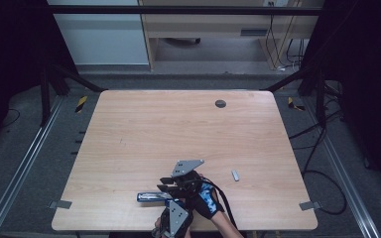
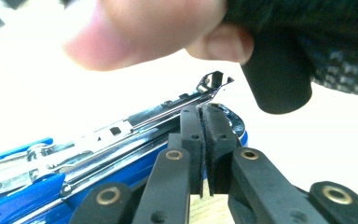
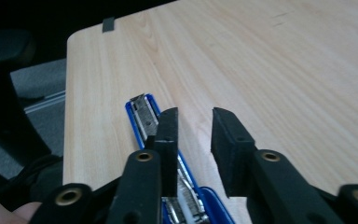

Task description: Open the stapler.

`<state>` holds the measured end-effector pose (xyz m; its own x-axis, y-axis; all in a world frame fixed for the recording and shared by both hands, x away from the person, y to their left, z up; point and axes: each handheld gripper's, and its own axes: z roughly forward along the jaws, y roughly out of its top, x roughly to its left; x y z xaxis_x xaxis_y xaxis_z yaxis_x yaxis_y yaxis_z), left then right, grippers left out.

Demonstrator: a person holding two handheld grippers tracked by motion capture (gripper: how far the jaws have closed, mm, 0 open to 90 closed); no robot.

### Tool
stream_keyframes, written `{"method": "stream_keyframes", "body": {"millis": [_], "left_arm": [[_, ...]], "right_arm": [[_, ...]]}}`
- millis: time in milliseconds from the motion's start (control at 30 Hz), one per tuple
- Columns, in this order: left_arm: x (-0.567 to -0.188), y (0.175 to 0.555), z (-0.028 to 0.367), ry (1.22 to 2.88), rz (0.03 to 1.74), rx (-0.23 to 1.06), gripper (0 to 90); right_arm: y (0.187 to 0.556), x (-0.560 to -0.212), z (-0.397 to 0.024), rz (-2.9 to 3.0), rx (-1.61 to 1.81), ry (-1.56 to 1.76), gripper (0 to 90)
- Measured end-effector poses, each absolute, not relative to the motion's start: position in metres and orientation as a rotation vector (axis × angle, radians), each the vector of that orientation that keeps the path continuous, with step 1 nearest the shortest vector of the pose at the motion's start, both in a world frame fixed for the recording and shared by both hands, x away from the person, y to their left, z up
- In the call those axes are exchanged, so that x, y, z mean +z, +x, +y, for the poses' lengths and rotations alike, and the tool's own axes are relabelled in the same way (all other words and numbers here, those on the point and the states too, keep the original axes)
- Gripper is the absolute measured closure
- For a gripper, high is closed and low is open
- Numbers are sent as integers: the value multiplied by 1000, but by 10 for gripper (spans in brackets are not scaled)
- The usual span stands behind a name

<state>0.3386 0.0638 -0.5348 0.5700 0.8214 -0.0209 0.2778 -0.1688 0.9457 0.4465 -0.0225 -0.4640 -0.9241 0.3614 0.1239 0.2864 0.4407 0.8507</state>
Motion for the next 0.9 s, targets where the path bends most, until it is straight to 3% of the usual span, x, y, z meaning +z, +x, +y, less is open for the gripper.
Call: {"method": "stream_keyframes", "body": {"millis": [333, 900], "left_arm": [[-528, 339, 68, 1739, 894, 556, 786], [-484, 371, 86, 1820, 777, 507, 614]], "right_arm": [[453, -449, -48, 2428, 1445, 724, 484], [462, -433, -100, 2229, 1483, 864, 479]]}}
